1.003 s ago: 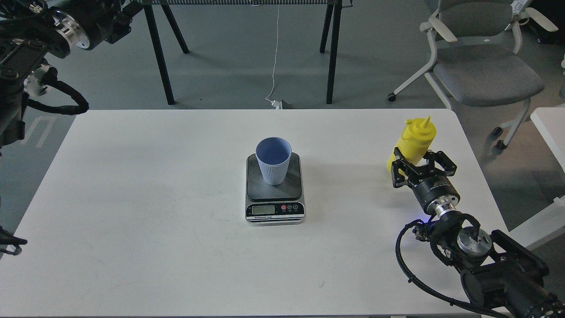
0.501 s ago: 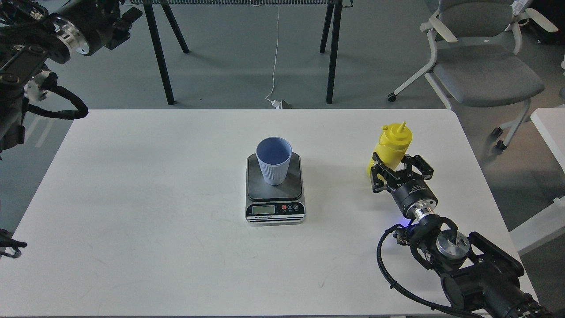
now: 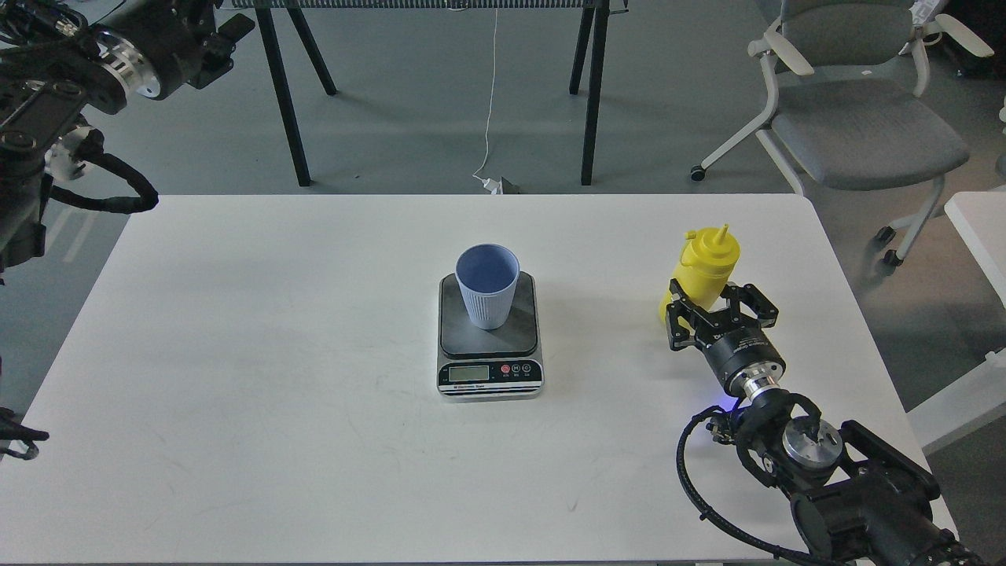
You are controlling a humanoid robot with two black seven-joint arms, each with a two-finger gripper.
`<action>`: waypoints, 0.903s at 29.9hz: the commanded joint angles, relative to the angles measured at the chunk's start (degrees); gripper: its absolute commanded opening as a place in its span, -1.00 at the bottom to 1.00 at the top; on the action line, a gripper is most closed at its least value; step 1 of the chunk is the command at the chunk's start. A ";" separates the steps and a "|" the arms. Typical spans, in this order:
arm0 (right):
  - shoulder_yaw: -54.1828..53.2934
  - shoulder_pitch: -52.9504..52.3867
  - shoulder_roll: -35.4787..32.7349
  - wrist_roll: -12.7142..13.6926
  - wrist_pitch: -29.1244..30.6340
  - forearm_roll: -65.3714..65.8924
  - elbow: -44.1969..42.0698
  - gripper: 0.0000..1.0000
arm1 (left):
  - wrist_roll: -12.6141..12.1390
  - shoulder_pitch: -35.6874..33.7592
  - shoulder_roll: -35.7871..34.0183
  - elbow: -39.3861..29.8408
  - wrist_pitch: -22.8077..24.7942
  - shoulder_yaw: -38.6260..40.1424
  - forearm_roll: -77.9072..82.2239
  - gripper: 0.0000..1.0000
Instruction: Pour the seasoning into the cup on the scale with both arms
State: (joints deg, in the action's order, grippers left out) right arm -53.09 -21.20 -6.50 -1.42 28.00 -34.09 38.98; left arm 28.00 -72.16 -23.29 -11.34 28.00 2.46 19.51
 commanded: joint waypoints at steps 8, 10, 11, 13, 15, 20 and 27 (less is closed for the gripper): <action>-0.26 0.90 -0.62 -0.07 0.00 -0.01 0.57 0.93 | 0.00 0.00 0.00 0.00 0.00 0.00 0.00 0.99; -0.26 1.16 -0.79 -0.07 0.00 -0.01 0.83 0.94 | 0.00 0.00 -0.09 0.00 0.00 0.00 0.00 0.99; -0.17 1.34 -0.97 -0.07 0.00 -0.01 0.92 0.94 | 0.00 0.00 -0.09 0.00 0.00 0.00 0.00 0.99; -0.17 2.04 -1.58 0.01 0.00 -0.01 1.44 0.94 | 0.00 -0.09 -0.09 0.00 0.00 0.00 0.00 0.99; -0.08 3.09 -2.46 0.10 0.00 0.08 2.85 0.94 | 0.00 -0.09 -0.01 0.00 0.00 0.00 0.00 0.99; 0.18 7.48 -6.32 0.19 0.00 0.25 11.18 0.95 | 0.00 -0.09 0.17 0.00 0.00 0.00 0.00 0.99; 0.27 12.76 -8.88 0.19 0.00 3.24 17.53 0.95 | 0.00 -0.09 0.17 0.00 0.00 0.00 0.00 0.99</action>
State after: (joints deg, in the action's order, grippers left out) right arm -52.82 -10.56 -14.86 -1.23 28.00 -32.04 54.71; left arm 28.00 -72.26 -23.06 -11.34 28.00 2.50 19.51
